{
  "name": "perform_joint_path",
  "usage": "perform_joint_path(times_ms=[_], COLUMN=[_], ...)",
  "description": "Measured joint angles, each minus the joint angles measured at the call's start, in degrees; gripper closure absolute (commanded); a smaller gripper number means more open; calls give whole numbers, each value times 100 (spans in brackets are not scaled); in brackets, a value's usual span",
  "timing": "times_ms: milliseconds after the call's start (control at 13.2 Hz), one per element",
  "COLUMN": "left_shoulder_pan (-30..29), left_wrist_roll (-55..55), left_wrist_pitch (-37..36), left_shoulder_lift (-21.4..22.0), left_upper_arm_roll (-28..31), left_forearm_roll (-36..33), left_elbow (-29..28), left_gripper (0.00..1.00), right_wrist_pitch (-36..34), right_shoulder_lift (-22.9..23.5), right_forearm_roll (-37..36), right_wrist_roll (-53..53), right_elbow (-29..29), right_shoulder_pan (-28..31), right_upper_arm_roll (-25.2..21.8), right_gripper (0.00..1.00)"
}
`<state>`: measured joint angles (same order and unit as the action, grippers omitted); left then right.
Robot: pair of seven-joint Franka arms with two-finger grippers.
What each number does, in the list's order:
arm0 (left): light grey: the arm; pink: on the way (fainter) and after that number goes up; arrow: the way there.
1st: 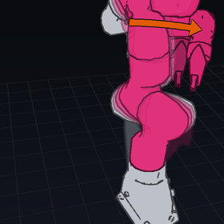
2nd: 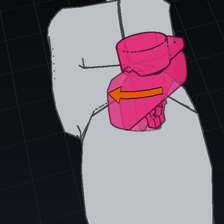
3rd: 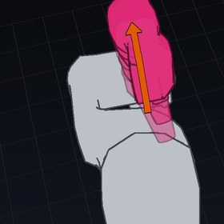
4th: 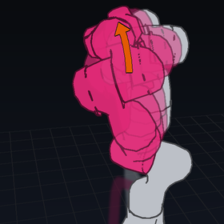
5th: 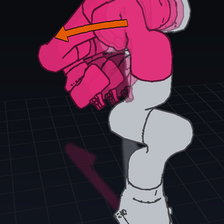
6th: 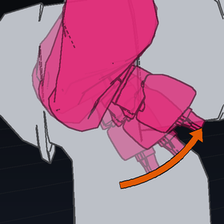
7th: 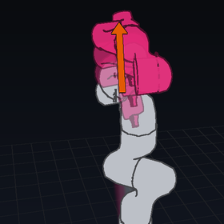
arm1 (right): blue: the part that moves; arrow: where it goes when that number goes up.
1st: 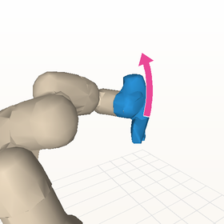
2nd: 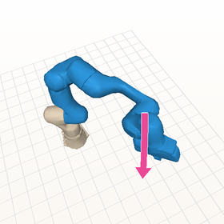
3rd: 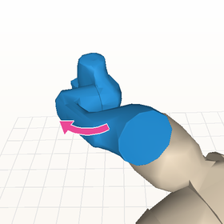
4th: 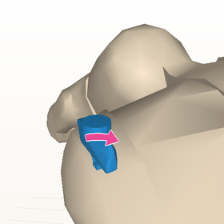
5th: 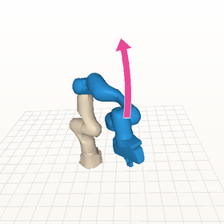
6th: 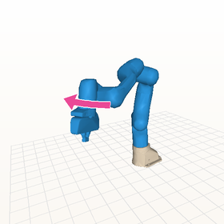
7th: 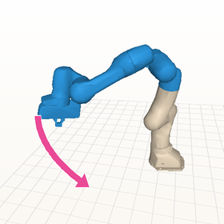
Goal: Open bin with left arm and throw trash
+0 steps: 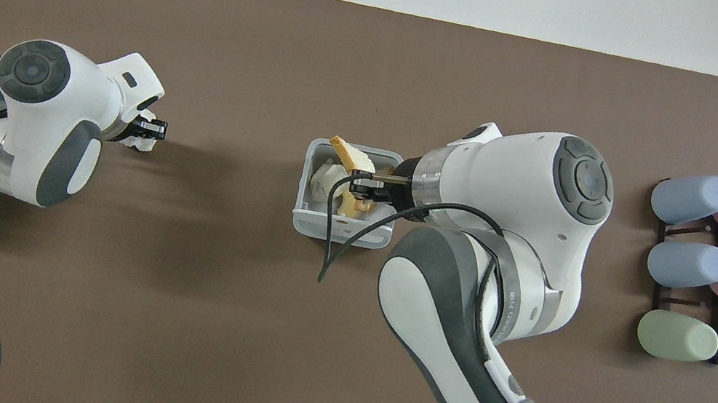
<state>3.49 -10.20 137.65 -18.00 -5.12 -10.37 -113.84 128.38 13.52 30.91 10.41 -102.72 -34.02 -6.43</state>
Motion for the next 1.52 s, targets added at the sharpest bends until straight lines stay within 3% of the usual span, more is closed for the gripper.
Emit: perform_joint_path(times_ms=[76, 152, 227, 303, 379, 455, 530, 909, 1212, 1515], left_shoulder_pan=[7, 12, 29, 73, 107, 140, 175, 497, 1170, 1861], left_wrist_roll=[0, 0, 0, -1, -12, -22, -36, -254, -1286, -2123], left_wrist_pitch=[-17, -83, -260, -480, -698, -875, -1052, -2014, -2168, -2008], left_shoulder_lift=[4, 10, 17, 25, 39, 58, 74, 92, 119, 121], left_upper_arm_roll=[-13, -23, -34, -38, -62, -78, -103, -139, -170, -184], left_forearm_roll=[0, -1, -1, -1, -1, 6, 48, 476, 747, 1099], left_elbow=[74, 203, 389, 601, 815, 972, 1111, 1835, 1964, 1970], left_gripper=[100, 100, 100, 100, 100, 100, 100, 100, 100, 100], right_wrist_pitch=[52, 84, 89, 89, 89, 89, 89, 95, 223, 235], right_shoulder_lift=[24, 42, 53, 57, 59, 59, 59, 59, 52, -143], right_forearm_roll=[0, 0, 0, 0, 0, 0, 0, 0, -389, -812], right_wrist_roll=[0, 0, 0, 0, 0, 0, 0, 0, -8, -81], right_elbow=[-1, -1, -4, -13, -23, -28, -32, -35, 21, 144], right_shoulder_pan=[-37, -60, -70, -72, -75, -75, -76, -76, -7, 791], right_upper_arm_roll=[0, 0, 0, -1, -1, -1, -2, -8, -93, -156], right_gripper=[100, 92, 76, 43, 19, 13, 0, 0, 0, 0])
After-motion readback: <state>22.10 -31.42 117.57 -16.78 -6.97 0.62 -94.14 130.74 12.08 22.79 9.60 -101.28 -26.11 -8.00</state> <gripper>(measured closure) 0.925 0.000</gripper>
